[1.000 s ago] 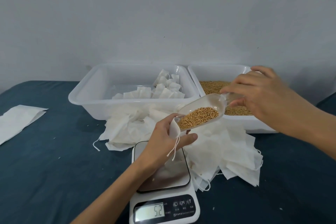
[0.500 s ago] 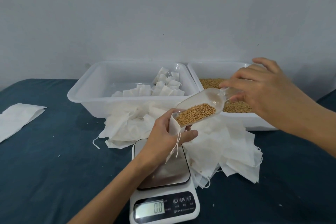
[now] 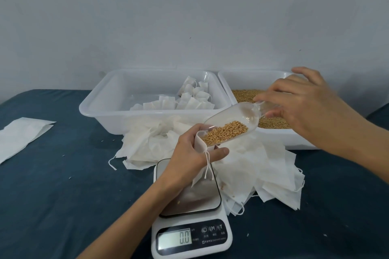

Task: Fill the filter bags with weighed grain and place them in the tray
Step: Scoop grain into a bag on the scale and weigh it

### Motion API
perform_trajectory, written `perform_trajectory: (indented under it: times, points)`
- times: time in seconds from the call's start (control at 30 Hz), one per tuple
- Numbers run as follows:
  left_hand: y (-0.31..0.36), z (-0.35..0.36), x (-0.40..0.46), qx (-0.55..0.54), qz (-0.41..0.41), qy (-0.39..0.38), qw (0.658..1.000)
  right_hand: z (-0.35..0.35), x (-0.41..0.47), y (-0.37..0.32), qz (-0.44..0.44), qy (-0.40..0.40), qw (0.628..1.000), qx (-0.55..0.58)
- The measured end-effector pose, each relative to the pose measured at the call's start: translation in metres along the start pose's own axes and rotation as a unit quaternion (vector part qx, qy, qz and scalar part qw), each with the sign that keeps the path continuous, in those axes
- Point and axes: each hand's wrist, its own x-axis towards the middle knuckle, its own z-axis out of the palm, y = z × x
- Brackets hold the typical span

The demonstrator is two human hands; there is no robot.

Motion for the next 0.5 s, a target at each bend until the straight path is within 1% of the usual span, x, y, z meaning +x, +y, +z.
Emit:
perform_trajectory:
  times: [0.5]
  points:
    - [0.0003,-0.0011,-0.0002,0.02,0.0,0.004,1.0,0.0015,-0.0005,-0.001,-0.001,-0.001,1.0,-0.002]
